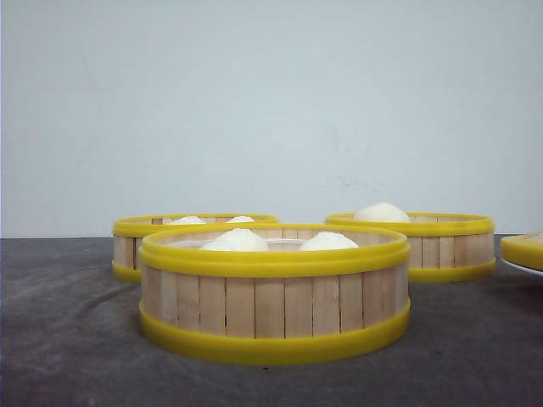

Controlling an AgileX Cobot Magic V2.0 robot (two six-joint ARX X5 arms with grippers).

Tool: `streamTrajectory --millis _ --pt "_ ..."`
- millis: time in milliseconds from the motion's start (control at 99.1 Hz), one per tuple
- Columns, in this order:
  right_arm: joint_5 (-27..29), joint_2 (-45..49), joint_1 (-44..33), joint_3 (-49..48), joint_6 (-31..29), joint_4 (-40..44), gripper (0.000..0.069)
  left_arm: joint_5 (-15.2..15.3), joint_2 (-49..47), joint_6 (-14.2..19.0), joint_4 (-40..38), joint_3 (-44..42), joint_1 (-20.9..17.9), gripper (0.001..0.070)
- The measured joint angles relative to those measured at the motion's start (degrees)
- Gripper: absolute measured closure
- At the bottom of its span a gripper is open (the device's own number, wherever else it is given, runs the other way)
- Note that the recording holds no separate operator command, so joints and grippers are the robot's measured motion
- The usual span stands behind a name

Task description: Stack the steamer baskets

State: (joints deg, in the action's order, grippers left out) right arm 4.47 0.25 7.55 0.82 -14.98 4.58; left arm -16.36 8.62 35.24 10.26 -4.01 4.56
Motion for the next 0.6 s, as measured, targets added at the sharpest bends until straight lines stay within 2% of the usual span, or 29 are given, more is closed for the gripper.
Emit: streamTrajectory --millis 81,131,313,434,595 --pt "-0.6 0.0 0.0 0.0 -1.3 -0.4 0.0680 3.0 7.3 -0.1 0.3 -3.7 -0.2 0.0225" --pt "-1.7 0.0 0.0 0.0 -1.9 -0.7 0.0680 4.5 13.1 -1.4 0.1 -8.0 -0.3 0.0232" --pt "-3.9 0.0 0.0 0.0 -3.3 -0.6 0.0680 4.1 40.0 -9.8 1.7 -29.3 -0.3 0.0235" --pt "-5.0 0.0 0.0 0.0 -3.5 -0.6 0.0680 1.0 59.3 -11.7 10.2 -46.1 -0.3 0.0235" --pt "-6.4 0.0 0.0 0.0 -4.6 -0.6 0.0680 0.1 80.0 -12.5 25.8 -67.7 0.8 0.0235"
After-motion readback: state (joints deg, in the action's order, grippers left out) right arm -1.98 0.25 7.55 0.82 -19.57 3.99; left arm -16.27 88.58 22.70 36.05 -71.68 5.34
